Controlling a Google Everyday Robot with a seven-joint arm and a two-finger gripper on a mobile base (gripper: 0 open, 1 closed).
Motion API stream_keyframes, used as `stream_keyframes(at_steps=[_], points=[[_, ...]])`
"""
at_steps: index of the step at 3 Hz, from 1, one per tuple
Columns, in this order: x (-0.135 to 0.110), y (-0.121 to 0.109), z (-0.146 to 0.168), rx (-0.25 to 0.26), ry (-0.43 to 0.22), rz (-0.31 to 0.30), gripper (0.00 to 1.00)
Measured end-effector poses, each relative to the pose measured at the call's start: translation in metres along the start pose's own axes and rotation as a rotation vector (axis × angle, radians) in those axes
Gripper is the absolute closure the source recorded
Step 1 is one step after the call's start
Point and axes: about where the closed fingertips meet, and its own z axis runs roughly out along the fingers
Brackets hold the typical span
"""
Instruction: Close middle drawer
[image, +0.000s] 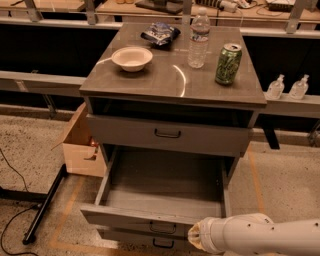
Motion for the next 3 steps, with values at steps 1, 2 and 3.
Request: stream_keyframes(at_steps=[1,2,3], points=[[0.004,0.003,0.015,-0.001,0.002,-0.01,1.0],[0.015,-0.013,0.028,0.054,0.031,-0.023,1.0],[0.025,-0.027,0.039,0.12,0.079,-0.038,1.0]])
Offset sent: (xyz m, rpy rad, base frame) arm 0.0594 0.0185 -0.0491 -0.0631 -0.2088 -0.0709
